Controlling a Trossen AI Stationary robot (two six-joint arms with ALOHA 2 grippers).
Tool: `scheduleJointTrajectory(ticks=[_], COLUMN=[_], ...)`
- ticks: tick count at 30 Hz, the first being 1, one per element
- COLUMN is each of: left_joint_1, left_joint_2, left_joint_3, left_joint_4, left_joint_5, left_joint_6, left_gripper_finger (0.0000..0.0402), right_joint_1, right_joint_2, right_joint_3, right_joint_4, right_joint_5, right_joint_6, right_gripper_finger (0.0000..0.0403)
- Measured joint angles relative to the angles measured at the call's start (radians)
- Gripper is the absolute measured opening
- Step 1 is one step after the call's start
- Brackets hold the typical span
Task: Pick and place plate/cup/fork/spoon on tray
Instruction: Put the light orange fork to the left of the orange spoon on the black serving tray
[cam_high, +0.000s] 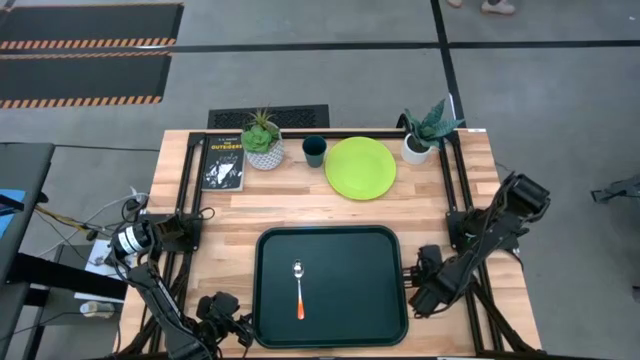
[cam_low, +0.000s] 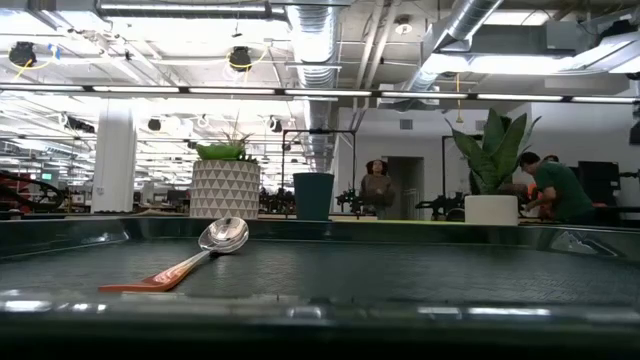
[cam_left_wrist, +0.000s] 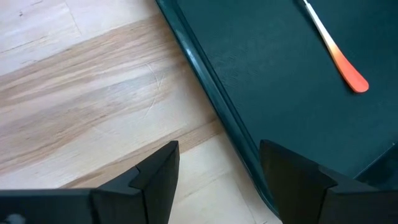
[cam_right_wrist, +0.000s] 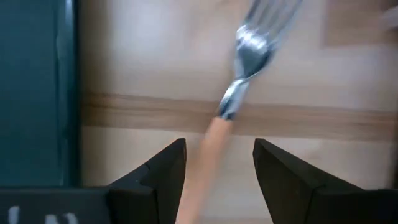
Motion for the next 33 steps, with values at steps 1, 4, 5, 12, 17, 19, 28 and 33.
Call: scheduleJointTrajectory(ticks=[1, 4, 5, 12, 17, 19, 28, 33], left_joint_1=[0.0, 0.0, 0.0, 0.0, 0.0, 0.0, 0.0, 0.0], left_joint_2=[0.0, 0.0, 0.0, 0.0, 0.0, 0.0, 0.0, 0.0], left_joint_3=[0.0, 0.0, 0.0, 0.0, 0.0, 0.0, 0.0, 0.0], left_joint_4=[-0.003, -0.003, -0.003, -0.006, -0.007, -0.009, -0.014, -0.014], left_joint_5=[0.0, -0.003, -0.002, -0.002, -0.006, -0.014, -0.017, -0.017], left_joint_6=[0.0, 0.0, 0.0, 0.002, 0.002, 0.002, 0.002, 0.002], left_gripper_finger=[0.021, 0.021, 0.021, 0.021, 0.021, 0.021, 0.021, 0.021], right_joint_1=[-0.006, -0.017, -0.018, -0.012, -0.007, -0.007, -0.005, -0.006], right_joint_2=[0.018, 0.064, 0.077, 0.072, 0.044, 0.039, 0.023, -0.002], right_joint_3=[0.0, 0.006, 0.006, 0.028, 0.025, 0.025, 0.06, 0.186], right_joint_4=[0.019, 0.069, 0.074, 0.069, 0.017, 0.017, -0.033, -0.279], right_joint_5=[-0.002, -0.029, -0.029, -0.035, -0.08, -0.078, -0.058, -0.025], right_joint_6=[-0.008, -0.032, -0.038, -0.034, -0.059, -0.075, -0.119, -0.127], right_gripper_finger=[0.0211, 0.0209, 0.0206, 0.0108, 0.002, 0.0018, 0.0022, 0.0023])
